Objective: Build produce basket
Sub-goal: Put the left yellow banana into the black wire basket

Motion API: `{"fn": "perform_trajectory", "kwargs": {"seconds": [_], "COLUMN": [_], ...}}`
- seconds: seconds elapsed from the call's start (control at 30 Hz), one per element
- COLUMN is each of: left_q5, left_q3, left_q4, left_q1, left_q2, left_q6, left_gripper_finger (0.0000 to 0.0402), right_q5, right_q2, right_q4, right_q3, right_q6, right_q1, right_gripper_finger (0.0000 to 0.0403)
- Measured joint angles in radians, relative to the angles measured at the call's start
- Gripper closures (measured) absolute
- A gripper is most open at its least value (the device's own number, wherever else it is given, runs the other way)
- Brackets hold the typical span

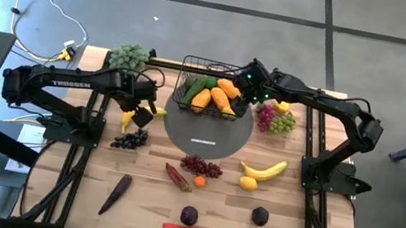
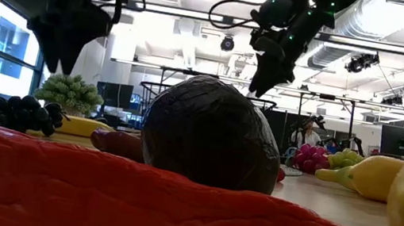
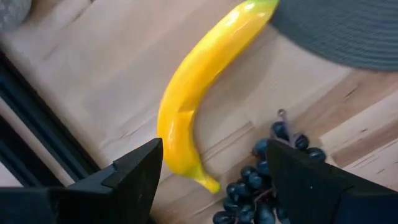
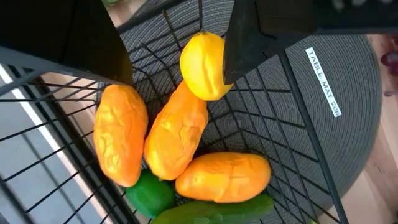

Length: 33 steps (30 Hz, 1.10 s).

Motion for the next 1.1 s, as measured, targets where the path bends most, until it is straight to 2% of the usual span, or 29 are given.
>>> {"fn": "perform_trajectory", "kwargs": {"seconds": [0.13, 0.27, 0.57, 0.77, 1.1], "left_q5": [0.036, 0.029, 0.023, 0.030, -0.012], "left_q3": [-0.037, -0.082, -0.163, -0.210, -0.217], "left_q4": [0.000, 0.000, 0.019, 0.116, 0.127], "left_q1": [0.029, 0.039, 0.042, 0.042, 0.042], "left_q2": [0.000, 0.000, 0.000, 0.002, 0.133], "left_q6": [-0.057, -0.104, -0.131, -0.117, -0.148], "left_gripper_finger": [0.0126, 0.0126, 0.0126, 0.0126, 0.0126], "right_q5": [0.000, 0.000, 0.000, 0.000, 0.000], "right_q2": [-0.012, -0.012, -0.012, -0.012, -0.012], "right_q4": [0.001, 0.001, 0.001, 0.001, 0.001], "right_q3": [0.000, 0.000, 0.000, 0.000, 0.000], "right_q6": [0.000, 0.001, 0.019, 0.057, 0.079], "right_q1": [-0.002, -0.002, -0.002, -0.002, -0.002], "right_gripper_finger": [0.0171, 0.0171, 0.0171, 0.0171, 0.0171]}}
